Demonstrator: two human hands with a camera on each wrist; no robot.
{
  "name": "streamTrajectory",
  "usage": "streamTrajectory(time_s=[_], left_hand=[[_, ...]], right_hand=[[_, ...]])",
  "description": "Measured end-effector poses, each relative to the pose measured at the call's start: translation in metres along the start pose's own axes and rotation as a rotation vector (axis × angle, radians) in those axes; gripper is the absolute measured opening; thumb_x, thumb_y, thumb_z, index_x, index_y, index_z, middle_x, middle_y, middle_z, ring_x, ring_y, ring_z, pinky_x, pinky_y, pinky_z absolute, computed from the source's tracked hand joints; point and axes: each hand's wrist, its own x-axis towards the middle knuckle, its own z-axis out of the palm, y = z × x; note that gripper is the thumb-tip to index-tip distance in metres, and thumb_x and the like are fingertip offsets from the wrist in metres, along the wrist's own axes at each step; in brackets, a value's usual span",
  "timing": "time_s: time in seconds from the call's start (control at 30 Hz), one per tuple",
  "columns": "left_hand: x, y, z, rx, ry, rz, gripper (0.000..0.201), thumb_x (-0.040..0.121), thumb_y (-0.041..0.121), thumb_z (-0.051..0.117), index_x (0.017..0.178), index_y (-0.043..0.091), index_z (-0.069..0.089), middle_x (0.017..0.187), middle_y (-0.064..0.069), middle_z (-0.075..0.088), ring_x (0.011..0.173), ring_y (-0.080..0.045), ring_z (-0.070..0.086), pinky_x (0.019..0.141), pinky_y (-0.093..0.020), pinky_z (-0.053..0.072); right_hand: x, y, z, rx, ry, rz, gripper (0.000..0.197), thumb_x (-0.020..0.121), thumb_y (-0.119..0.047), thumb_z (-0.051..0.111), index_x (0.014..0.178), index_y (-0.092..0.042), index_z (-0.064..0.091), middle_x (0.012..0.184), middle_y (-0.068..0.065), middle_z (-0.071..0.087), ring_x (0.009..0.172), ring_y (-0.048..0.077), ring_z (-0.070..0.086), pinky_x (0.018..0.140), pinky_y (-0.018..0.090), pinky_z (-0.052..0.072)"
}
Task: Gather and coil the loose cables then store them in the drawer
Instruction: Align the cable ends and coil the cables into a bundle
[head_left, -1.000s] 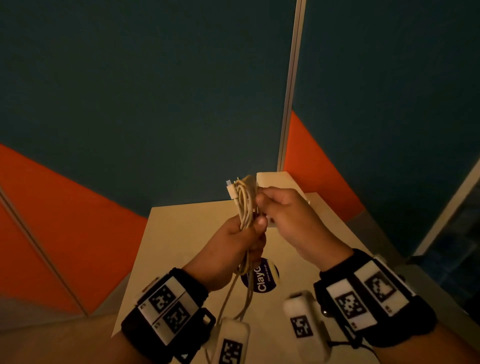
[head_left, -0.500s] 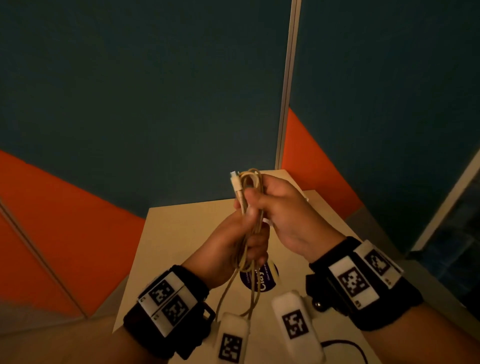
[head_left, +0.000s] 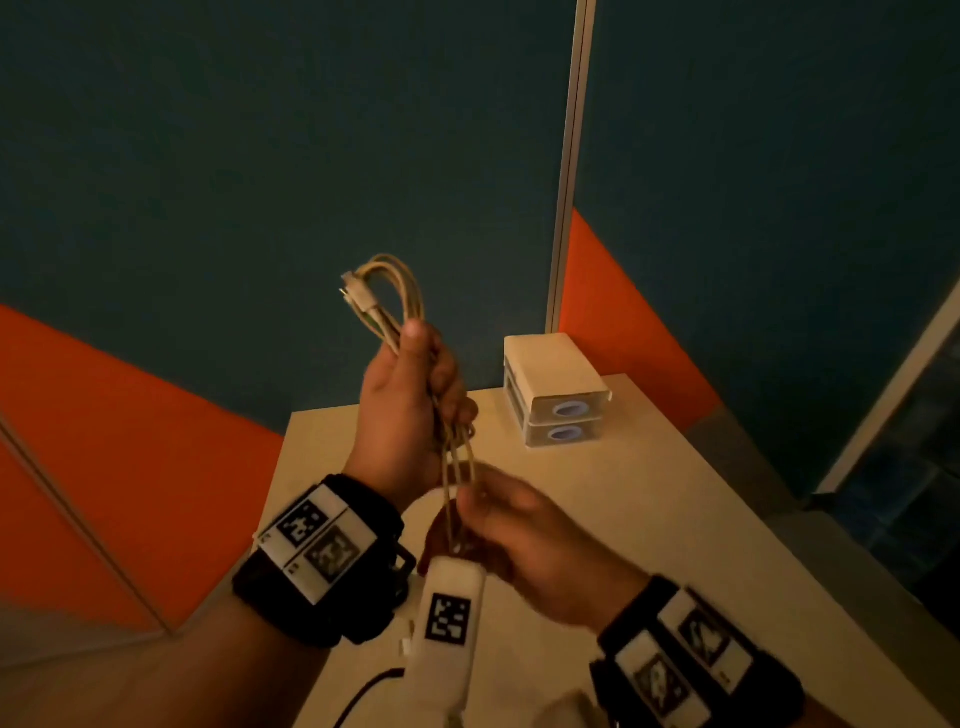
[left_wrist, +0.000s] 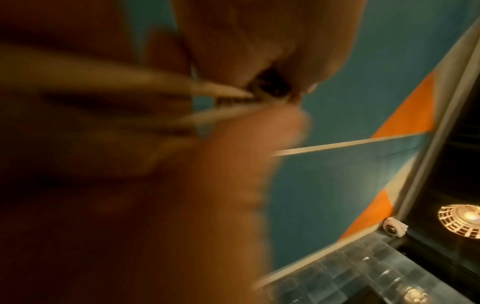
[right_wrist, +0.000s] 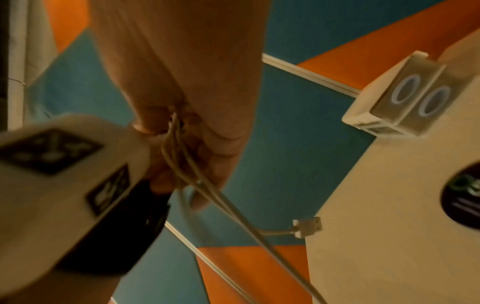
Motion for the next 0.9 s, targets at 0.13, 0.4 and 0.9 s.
streamTrajectory(time_s=[0.13,0.4,0.9], left_hand=[[0.003,0.004,-0.004,0.007,0.080,0.024,0.034,0.098,0.035,0.031,0.071,0.018,0.042,0.046,0.010,0.035,0.035,-0.004,0.029,0.036,-0.018,0.031],[0.007,0.018,-0.018,-0.122,0.093,-0.114,0.034,0.098,0.037,0.032,0.071,0.019,0.043,0.045,0.009,0.033,0.033,-0.003,0.027,0.034,-0.016,0.029],[-0.035,0.002,0.002,0.227,-0.222,-0.565,0.029,0.086,0.040,0.047,0.081,0.012,0.048,0.071,-0.002,0.047,0.034,-0.005,0.030,0.037,-0.017,0.031]], right_hand=[[-0.010,0.024,0.006,0.063,0.003,0.001,0.019,0.086,-0.033,0.049,0.075,-0.019,0.057,0.062,-0.012,0.056,0.056,0.003,0.051,0.053,0.015,0.043],[-0.029,0.028,-0.033,-0.443,0.100,-0.018,0.023,0.095,-0.021,0.040,0.091,-0.024,0.063,0.067,0.004,0.050,0.057,0.010,0.046,0.052,0.019,0.038],[-0.005,-0.094,-0.055,-1.676,0.271,-0.718,0.026,0.080,-0.038,0.040,0.087,-0.017,0.053,0.070,-0.004,0.068,0.066,0.013,0.060,0.067,0.023,0.030]])
